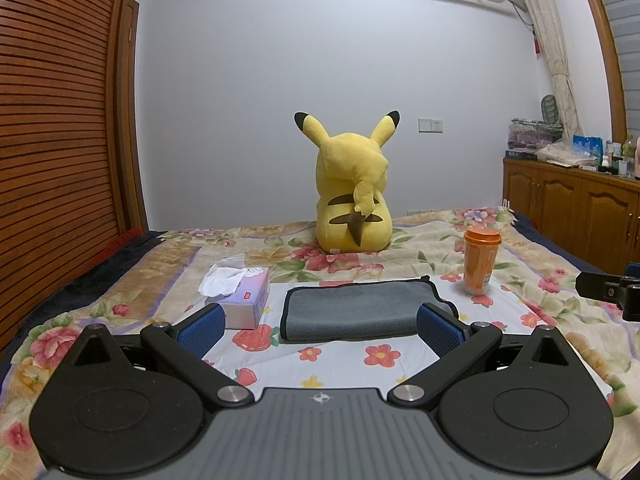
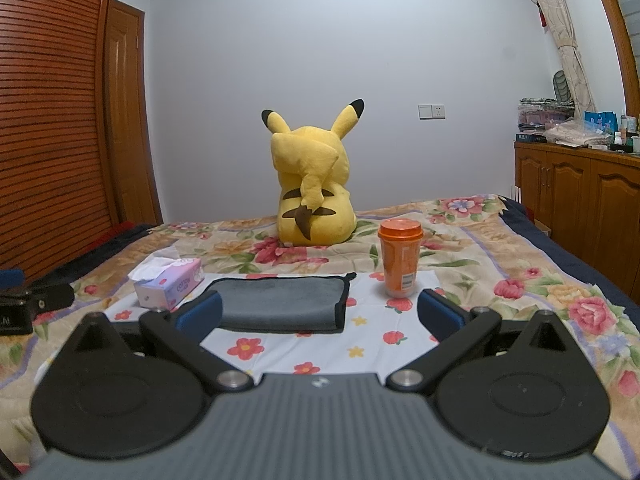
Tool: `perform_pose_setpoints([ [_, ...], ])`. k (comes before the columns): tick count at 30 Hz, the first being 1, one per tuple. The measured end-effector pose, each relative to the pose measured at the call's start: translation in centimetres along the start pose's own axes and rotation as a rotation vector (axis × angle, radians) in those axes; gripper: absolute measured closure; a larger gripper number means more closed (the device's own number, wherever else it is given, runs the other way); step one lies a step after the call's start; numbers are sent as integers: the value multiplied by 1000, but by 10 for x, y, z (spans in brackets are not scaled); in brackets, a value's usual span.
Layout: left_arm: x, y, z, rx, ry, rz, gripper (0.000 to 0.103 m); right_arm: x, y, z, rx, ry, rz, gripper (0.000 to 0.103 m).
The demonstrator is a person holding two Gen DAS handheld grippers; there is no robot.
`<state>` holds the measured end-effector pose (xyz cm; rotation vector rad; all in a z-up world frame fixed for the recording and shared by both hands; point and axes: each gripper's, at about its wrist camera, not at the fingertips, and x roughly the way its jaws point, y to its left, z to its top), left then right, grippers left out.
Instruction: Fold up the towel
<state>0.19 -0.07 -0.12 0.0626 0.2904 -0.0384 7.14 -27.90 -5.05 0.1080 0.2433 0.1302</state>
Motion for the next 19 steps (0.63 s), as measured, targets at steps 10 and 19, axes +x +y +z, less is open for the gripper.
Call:
perform_pose_setpoints([
  [10, 0, 0, 0, 1, 0, 0, 0, 0, 0, 0, 0, 0, 0, 0],
  [19, 0, -1, -1, 1, 0, -1, 0, 0, 0, 0, 0, 0, 0, 0],
])
